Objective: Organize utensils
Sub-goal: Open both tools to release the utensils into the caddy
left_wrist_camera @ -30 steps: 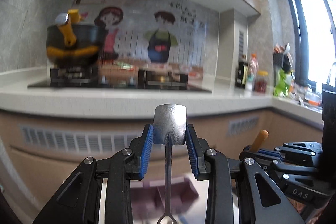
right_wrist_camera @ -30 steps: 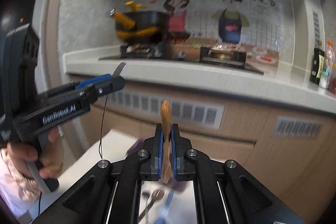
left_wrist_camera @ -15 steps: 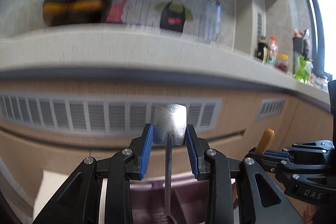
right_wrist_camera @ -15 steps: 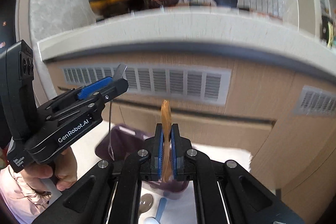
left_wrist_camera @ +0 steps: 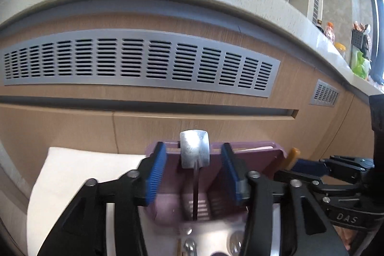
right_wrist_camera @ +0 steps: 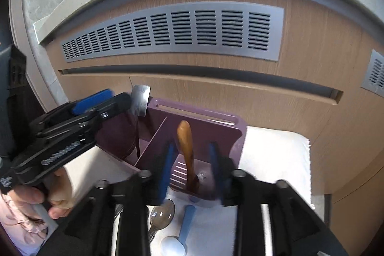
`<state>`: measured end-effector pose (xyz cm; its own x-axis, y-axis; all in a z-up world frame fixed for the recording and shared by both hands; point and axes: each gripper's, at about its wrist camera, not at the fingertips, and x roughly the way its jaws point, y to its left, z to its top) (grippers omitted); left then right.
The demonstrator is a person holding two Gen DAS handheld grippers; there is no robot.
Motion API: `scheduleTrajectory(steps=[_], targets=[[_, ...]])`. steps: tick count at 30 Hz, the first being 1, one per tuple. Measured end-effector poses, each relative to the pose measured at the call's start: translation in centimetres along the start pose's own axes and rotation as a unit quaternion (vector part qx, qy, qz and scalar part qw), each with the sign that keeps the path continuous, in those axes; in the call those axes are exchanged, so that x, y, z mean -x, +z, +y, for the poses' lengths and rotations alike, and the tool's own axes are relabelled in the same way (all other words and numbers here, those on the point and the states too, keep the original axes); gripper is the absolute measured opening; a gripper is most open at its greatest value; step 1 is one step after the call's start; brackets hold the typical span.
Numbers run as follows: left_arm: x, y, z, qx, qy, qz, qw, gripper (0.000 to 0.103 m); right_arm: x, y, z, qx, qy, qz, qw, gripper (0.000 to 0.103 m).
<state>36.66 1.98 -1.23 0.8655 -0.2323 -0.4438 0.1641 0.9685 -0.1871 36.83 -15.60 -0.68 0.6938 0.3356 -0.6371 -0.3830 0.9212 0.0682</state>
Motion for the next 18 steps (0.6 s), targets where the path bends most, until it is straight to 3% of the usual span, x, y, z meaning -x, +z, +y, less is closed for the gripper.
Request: scheduleTrajectory(steps=[3,4,11,12,15,18], targets=[[3.2,0.0,0.2,0.006,0.005,0.001,1.0,0.059,2.1,-0.6,0.4,0.009,-0.017,-0.017,1.0,0.036],[4.0,-0.1,0.2,0.006,0.011,0.005,0.9999,0.064,3.1,-1.0,0.5,0.011,-0.023,-0.025,0.999,0.042],[9.5,-3.9,0.8,0.003,0.043,0.059,0.9973,0.071,7.9,-4.3,0.7,0.005,-0.071,-0.084,0.994,0.097],[10.0,-4.7,0.9,0.003,0.047,0.068,0.9965,0.072,8.4,-5.0,0.7,0.01,-0.079,-0.089,0.993,0.102],[11.4,-7.2,1.2,0.015,0.054,0.094,0.994,0.072,8.9,-6.5,0.7,0.024,-0.091,-0.081,0.992,0.103],[12.2,-9.5,1.0,0.021,0.043,0.128,0.9907,0.072,8.2,-7.9,0.0,0.015,-0.087,-0.041,0.995,0.103]])
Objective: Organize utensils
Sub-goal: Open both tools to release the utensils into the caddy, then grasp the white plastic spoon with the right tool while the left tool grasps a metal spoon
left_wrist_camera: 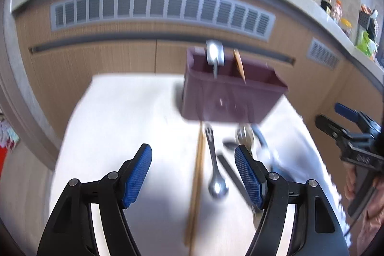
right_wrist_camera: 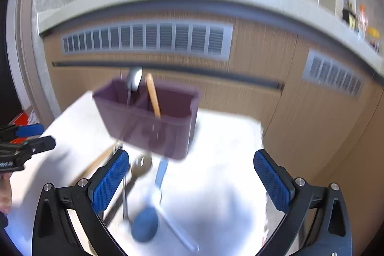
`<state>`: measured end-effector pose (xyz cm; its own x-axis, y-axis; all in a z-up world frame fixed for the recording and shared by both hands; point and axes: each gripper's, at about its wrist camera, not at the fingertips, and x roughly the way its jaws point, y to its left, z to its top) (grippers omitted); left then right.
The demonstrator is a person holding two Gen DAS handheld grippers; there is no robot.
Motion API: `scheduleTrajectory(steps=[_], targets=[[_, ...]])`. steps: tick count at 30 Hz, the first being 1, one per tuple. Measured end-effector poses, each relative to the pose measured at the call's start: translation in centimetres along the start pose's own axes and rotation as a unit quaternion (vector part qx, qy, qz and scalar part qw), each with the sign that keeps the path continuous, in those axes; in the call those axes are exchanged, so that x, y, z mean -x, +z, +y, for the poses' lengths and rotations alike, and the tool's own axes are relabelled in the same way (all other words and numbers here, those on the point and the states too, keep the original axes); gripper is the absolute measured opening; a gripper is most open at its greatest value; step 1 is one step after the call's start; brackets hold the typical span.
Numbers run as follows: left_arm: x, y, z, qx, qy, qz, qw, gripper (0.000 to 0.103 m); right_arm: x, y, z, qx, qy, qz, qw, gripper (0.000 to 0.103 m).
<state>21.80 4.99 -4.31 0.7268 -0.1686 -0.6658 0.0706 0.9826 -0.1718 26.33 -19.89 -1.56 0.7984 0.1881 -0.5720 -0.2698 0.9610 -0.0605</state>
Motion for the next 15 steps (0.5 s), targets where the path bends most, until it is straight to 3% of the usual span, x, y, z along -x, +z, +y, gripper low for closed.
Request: scheduleTrajectory(steps=[3,8,12,15], targets=[[-0.1,-2.0,-0.4,-0.007,0.001,0.03,0.9995,0.074,-1.2,-1.9,-0.2,-0.008,0.027,0.042,0.999,0.103],[-0.5,-3.9,-0.1,0.005,-0.007,0.063,0.998,0.074,-3.2,-3.9,2.4,0.065,-0.01,0.073,0.995,0.103],[-0.6,-4.2,0.7,0.018,-0.004,0.072,0.9972,0.075,-4.7,-4.5,4.0,0.104,0.009,0.092,0.99,0.102],[-0.9,-4.2,1.2,0.025,-0.001,0.079,0.9966,0.075,-6.3,-4.2,4.2,0.094,0.045,0.115,0.988,0.084]])
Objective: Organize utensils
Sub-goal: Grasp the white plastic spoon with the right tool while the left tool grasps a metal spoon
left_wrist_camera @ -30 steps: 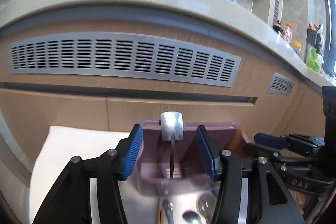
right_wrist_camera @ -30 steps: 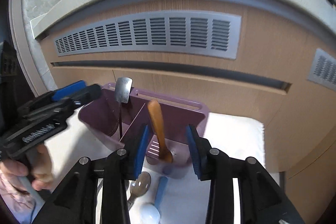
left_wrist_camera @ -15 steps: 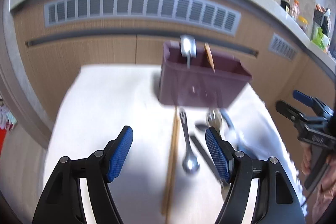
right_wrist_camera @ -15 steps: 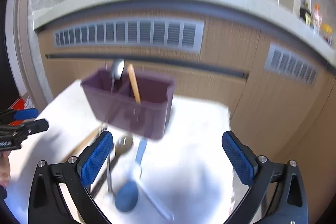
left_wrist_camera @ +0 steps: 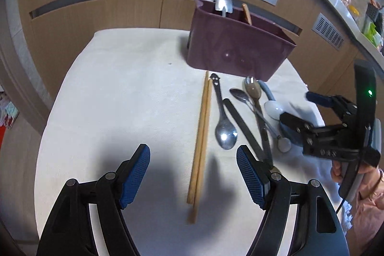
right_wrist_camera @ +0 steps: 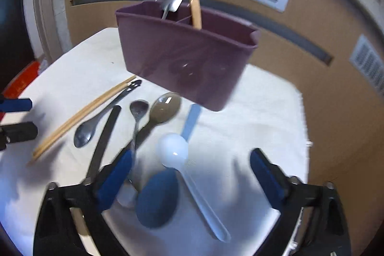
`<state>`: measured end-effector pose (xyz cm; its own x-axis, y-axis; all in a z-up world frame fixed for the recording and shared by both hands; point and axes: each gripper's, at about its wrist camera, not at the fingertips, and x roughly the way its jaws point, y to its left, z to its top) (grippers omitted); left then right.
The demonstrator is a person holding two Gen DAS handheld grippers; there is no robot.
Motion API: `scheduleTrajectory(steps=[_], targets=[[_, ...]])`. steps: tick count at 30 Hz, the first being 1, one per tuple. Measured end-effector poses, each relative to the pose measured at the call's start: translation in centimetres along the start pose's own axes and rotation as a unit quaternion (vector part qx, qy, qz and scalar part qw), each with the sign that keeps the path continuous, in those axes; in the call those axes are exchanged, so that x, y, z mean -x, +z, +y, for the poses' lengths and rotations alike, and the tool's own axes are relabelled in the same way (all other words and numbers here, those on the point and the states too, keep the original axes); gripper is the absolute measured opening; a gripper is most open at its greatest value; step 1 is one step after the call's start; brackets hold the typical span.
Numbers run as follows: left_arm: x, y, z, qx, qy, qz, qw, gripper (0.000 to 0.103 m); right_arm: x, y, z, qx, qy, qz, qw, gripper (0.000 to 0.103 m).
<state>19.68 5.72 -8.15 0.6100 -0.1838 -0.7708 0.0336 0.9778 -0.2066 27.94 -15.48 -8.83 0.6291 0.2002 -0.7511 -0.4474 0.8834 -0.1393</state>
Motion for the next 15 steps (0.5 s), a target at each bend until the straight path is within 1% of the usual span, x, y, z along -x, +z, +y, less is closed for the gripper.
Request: scheduleTrajectory(steps=[1,2,5,7,9,11,13,15], targets=[[-0.1,-0.1,0.2,0.002,0.0,0.003,1.0,0.075,-0.6,0.2,-0.1,-0.002,0.006,0.008,1.0,0.073],[-0.2,0.0,0.2,0.003,0.0,0.005,1.0,0.075,-1.2,0.4,-0.1,-0.004,0.01,0.015,1.0,0.065],[-0.7,-0.2,0.5,0.006,0.002,0.014,0.9999,0.075,-2.7,0.5,0.1,0.0,0.017,0.036,0.999,0.065],[-1.0,-0.4,0.6,0.007,0.002,0.021,0.9997,0.075,-3.1,0.3,0.5,0.008,0.023,0.042,0.999,0.063],[-1.3,-0.5,0.6,0.007,0.002,0.027,0.9996,0.075,-2.9,0.1,0.6,0.006,0.033,0.041,0.999,0.055],[-1.6,-0.5,0.4,0.004,0.002,0.03,0.9995,0.075,-3.0,0.1,0.3,-0.012,0.058,0.051,0.997,0.03],[-1.8,-0.6,0.1,0.001,0.0,0.032,0.9995,0.075,-2.4,0.0,-0.1,-0.036,0.056,0.058,0.996,0.03],[-1.8,-0.7,-0.2,-0.004,-0.003,0.031,0.9995,0.075,-1.4,-0.4,-0.3,-0.052,0.061,0.053,0.995,0.03]])
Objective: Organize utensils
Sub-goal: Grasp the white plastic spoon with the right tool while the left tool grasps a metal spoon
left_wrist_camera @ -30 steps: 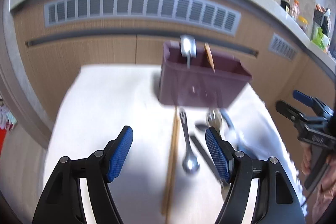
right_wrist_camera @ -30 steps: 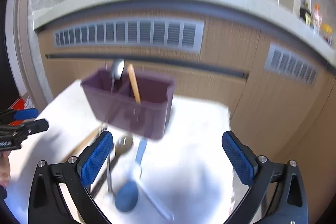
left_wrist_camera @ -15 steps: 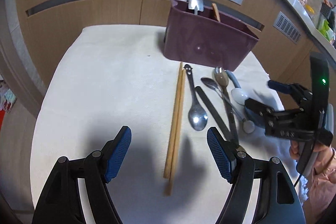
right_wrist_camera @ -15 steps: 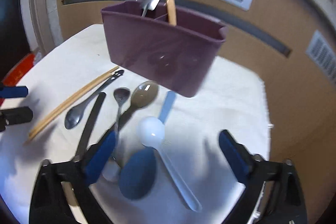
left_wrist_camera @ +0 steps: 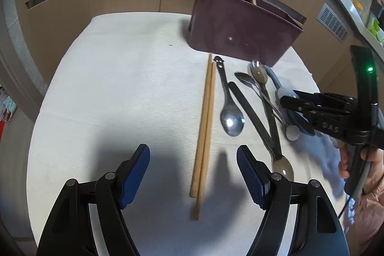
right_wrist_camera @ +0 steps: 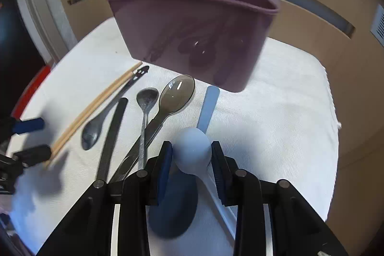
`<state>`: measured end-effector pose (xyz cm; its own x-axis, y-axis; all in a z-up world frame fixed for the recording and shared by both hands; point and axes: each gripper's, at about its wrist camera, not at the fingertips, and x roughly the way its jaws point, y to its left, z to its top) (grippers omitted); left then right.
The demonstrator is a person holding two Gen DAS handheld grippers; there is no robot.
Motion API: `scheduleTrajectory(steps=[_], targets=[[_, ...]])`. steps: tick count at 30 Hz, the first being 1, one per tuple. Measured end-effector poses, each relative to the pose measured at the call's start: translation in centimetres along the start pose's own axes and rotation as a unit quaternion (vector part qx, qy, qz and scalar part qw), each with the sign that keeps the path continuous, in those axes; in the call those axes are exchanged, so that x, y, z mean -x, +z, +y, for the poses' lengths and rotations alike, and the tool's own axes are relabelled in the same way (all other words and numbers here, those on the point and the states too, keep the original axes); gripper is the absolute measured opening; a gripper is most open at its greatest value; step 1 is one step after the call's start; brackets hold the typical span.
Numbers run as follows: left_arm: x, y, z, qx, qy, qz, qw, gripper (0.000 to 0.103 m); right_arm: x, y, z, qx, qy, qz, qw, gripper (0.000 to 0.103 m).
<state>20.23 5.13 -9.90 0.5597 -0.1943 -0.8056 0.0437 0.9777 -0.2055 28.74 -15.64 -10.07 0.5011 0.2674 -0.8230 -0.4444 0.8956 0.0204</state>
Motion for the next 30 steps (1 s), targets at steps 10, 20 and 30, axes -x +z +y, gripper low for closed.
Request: scheduleTrajectory(steps=[10,20,30], targets=[[-0.8,2.7,-3.7,-0.04,-0.043,-0.002,0.9983,0.075,5.4,-2.7,-1.6,-0.086,0.022,-0.018,0.996,0.03],[-8.1,9.8,-10.6,-0.097,-0.031,0.057,0.9931,0.055,6.2,-5.1,-2.8,-0.093,-0.003,-0.041,0.995,0.03],[-11.5,10.9,-12.9,-0.121,0.049,0.062,0.9895,0.035,6.2,-6.8,-4.2,-0.105,0.014,-0.055,0.993,0.03]])
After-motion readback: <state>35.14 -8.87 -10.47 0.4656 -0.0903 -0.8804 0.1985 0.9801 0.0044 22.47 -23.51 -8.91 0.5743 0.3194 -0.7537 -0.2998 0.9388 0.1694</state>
